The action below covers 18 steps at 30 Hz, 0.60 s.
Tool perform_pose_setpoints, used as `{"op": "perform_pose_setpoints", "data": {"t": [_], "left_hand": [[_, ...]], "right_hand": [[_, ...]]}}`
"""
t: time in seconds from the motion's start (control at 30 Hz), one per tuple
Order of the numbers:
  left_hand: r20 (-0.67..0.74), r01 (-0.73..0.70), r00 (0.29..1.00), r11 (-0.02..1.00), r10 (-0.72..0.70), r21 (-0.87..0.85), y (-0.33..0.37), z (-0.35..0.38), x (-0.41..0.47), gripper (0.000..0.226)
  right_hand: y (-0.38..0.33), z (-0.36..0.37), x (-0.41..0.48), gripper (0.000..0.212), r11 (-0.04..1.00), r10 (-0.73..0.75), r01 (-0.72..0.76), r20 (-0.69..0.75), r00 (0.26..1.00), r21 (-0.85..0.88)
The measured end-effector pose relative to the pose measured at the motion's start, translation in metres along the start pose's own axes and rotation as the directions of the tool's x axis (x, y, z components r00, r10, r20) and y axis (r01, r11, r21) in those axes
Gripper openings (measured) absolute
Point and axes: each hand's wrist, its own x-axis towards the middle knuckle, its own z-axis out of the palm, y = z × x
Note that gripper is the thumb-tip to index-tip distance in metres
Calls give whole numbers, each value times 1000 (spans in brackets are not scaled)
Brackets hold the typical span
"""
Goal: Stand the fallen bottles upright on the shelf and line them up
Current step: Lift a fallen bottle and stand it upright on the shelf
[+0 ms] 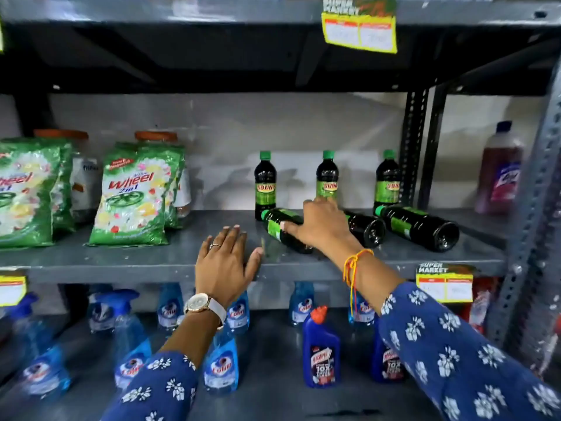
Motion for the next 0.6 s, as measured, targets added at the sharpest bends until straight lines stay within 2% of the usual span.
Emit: {"op": "perform_pose_setpoints", "data": {"t": [0.1, 0.23, 0.33, 0.47, 0.53, 0.6], "left_hand": [[-65, -16, 998, 1000, 17, 7, -2, 8, -9, 54], [-70, 10, 998, 1000, -9, 8, -5, 10, -9, 51], [-97, 19, 995, 1000, -19, -8, -6, 10, -10, 48], [-125, 10, 992, 1000, -13, -19, -8, 13, -9, 45], [-127, 12, 992, 999, -16, -32, -9, 14, -9, 45], [-125, 6, 992, 999, -10, -38, -9, 15, -9, 46]], "right_hand": [[-16, 1, 14, 67, 988, 30, -25, 36, 999, -153], [-40, 8, 33, 73, 966, 100, -48, 200, 975, -253], [-45, 14, 42, 64, 943, 156, -68, 252, 955, -324], [-40, 24, 49, 68, 965, 112, -60, 196, 974, -255], [-31, 26, 50, 61, 987, 102, -84, 127, 987, -138], [-19, 29, 50, 58, 990, 125, -127, 41, 991, 58]]}}
